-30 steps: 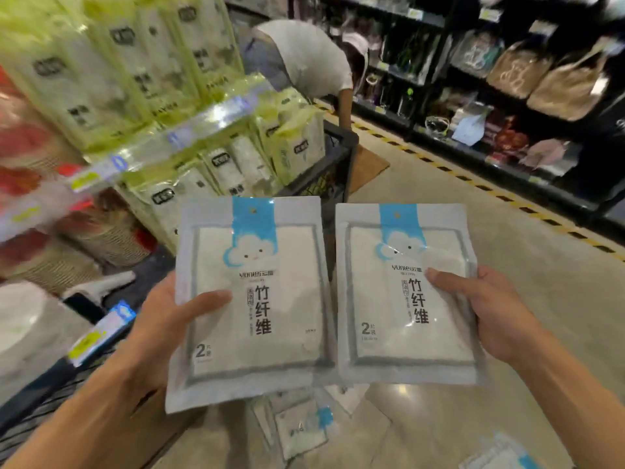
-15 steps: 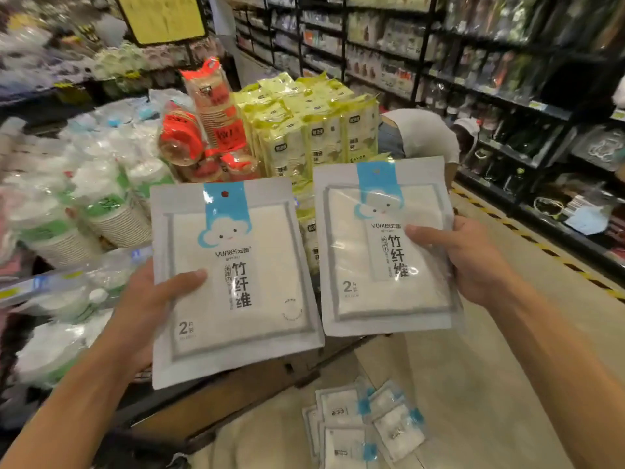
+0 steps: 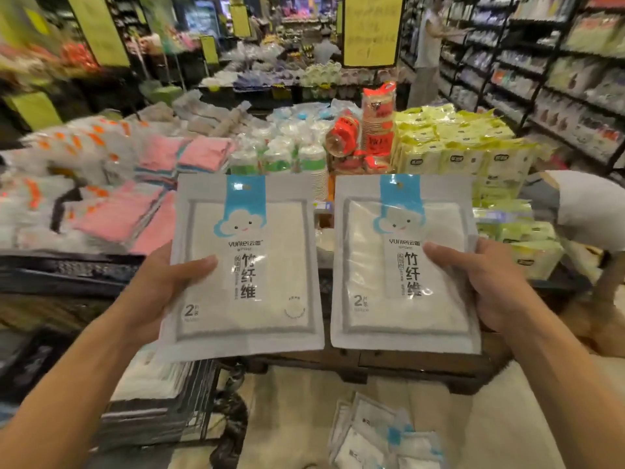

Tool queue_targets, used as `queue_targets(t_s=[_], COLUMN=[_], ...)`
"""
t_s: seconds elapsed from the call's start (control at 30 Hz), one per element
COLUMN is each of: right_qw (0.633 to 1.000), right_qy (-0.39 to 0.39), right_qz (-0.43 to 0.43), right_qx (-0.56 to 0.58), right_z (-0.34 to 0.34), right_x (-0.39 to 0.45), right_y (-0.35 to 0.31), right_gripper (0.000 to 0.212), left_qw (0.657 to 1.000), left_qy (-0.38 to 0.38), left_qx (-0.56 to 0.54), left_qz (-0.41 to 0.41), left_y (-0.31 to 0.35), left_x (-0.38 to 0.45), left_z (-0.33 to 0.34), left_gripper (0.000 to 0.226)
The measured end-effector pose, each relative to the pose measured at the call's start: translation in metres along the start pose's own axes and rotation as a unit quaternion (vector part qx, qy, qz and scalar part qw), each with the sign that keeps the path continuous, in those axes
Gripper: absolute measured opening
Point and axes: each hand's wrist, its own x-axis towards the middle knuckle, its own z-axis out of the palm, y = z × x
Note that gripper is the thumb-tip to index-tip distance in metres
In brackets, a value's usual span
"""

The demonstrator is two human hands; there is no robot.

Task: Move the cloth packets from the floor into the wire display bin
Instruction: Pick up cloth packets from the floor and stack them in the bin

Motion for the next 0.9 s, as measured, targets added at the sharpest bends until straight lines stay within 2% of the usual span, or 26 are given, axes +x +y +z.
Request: queue_targets(t_s=[0.07,0.13,0.2,0.3,0.33,0.43,0.6,0.63,0.73,0.77,0.8,0.87,0.9], right_qw=[0.999,0.998,0.996,0.989,0.986,0.978,0.965,0.962,0.953,0.951,0.948,0.942,0.939], right_qy=[-0.031,-0.060,-0.091,-0.145,-0.164,-0.207,-0.260,-0.270,-0.300,-0.306,-0.312,-0.331,-0.340], right_qz=[-0.004,-0.007,-0.010,-0.005,0.001,0.010,0.016,0.018,0.030,0.032,0.033,0.034,0.034], right_qx=[-0.008,-0.014,-0.016,-0.013,-0.013,-0.025,-0.040,-0.042,-0.040,-0.041,-0.043,-0.045,-0.048], right_z=[0.019,0.042,0.068,0.110,0.125,0.175,0.264,0.283,0.339,0.358,0.377,0.413,0.431], right_x=[-0.006,-0.011,-0.016,-0.024,-0.027,-0.038,-0.066,-0.072,-0.090,-0.096,-0.102,-0.115,-0.120], right_y=[-0.002,-0.003,-0.004,-0.001,0.002,0.012,0.031,0.033,0.042,0.045,0.047,0.051,0.053], right_gripper=[0.034,0.032,0.025,0.030,0.030,0.024,0.032,0.031,0.025,0.025,0.024,0.022,0.021], left_qw=[0.999,0.998,0.996,0.989,0.986,0.979,0.963,0.962,0.955,0.951,0.950,0.946,0.943], left_qy=[0.035,0.064,0.093,0.144,0.163,0.202,0.267,0.271,0.293,0.305,0.310,0.320,0.328], left_qx=[0.010,0.011,0.010,-0.016,-0.022,-0.016,-0.035,-0.038,-0.041,-0.042,-0.038,-0.044,-0.043], left_qz=[-0.005,-0.004,0.000,0.009,0.008,0.007,0.008,0.009,0.018,0.019,0.024,0.035,0.040], left_y=[0.004,0.008,0.012,0.011,0.012,0.011,0.013,0.012,0.014,0.016,0.017,0.021,0.024], left_x=[-0.029,-0.058,-0.085,-0.124,-0.138,-0.178,-0.241,-0.252,-0.282,-0.291,-0.300,-0.315,-0.322], left_z=[-0.020,-0.040,-0.056,-0.085,-0.095,-0.129,-0.190,-0.205,-0.252,-0.267,-0.284,-0.313,-0.328], left_gripper=[0.086,0.099,0.095,0.049,0.045,0.060,0.038,0.043,0.098,0.104,0.099,0.077,0.076])
